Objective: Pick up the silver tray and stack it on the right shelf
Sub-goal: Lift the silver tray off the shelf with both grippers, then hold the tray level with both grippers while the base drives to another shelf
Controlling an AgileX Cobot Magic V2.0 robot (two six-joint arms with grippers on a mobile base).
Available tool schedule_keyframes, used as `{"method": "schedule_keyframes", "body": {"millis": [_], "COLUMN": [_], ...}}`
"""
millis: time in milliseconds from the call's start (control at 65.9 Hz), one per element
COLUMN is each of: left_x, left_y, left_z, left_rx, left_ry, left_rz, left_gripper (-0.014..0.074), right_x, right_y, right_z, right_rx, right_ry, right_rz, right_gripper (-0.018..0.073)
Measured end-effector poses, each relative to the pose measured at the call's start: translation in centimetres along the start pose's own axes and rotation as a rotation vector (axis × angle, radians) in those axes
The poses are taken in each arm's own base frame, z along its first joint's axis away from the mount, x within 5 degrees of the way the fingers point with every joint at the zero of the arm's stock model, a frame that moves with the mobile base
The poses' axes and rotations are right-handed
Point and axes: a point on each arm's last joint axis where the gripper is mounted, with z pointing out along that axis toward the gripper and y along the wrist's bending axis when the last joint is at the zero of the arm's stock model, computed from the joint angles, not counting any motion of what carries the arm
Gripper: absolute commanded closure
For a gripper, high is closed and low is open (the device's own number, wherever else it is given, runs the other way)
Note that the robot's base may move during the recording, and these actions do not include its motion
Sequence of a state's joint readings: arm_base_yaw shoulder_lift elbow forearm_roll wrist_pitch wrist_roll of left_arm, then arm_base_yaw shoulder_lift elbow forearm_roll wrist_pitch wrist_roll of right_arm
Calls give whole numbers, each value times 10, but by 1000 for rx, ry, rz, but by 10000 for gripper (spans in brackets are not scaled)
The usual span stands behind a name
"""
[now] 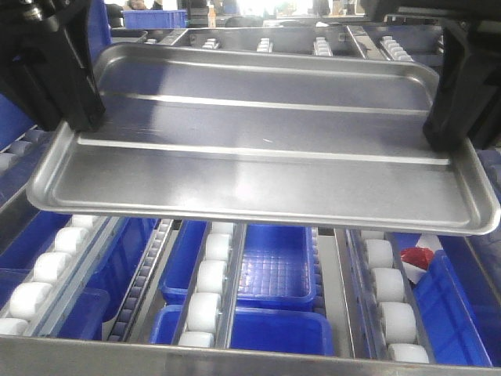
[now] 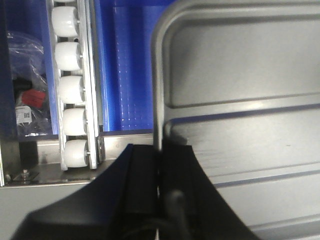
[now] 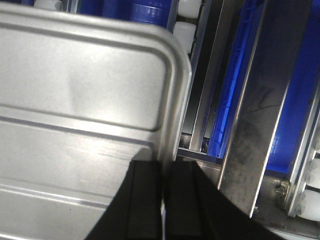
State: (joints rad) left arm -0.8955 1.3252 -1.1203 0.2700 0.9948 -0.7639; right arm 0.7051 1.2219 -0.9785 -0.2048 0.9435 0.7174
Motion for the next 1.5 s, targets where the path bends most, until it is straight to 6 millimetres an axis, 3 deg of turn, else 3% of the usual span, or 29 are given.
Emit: {"method": "schedule_keyframes", "body": {"millis": [1502], "left_x": [1], "left_y": [1], "left_z": [-1], "left_rx": [-20], "left_ry": [8], "left_rz": [-4], "left_gripper": [690], "right_x": [0], "right_y": [1], "right_z": [0], "right_rx": [-10], "right_ry": [-8], "right_rz": [0], "right_gripper": [503]}}
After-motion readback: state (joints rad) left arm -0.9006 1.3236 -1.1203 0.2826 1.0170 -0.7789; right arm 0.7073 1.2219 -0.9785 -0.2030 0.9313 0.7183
